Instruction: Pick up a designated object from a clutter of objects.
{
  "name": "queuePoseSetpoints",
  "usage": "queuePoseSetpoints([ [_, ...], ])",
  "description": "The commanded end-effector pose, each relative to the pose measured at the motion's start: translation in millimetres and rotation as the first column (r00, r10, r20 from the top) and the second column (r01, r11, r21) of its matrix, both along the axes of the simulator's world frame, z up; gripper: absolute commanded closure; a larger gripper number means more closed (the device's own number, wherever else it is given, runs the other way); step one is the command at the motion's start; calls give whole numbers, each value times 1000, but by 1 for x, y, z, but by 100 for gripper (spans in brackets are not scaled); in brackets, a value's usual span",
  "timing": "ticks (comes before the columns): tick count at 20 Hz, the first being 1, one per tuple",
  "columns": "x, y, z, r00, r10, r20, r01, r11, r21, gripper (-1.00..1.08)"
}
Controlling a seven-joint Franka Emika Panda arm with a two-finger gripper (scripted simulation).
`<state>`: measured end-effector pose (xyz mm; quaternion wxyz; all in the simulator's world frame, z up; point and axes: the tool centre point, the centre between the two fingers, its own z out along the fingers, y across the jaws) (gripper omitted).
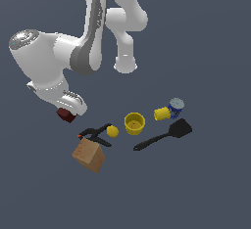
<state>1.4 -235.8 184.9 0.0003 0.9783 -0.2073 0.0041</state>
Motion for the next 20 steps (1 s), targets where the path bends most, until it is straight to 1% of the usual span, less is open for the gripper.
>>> queuePoseSetpoints([
  [1,-3,5,31,1000,0,0,0,1000,-1,108],
  [6,-7,15,83,1000,0,-3,0,1000,-1,108],
  [11,-10,22,126,1000,0,-6,0,1000,0,108],
  [16,-11,28,155,1000,1,-7,-1,1000,1,108],
  [20,-11,30,167,1000,1,-8,-1,1000,1,108],
])
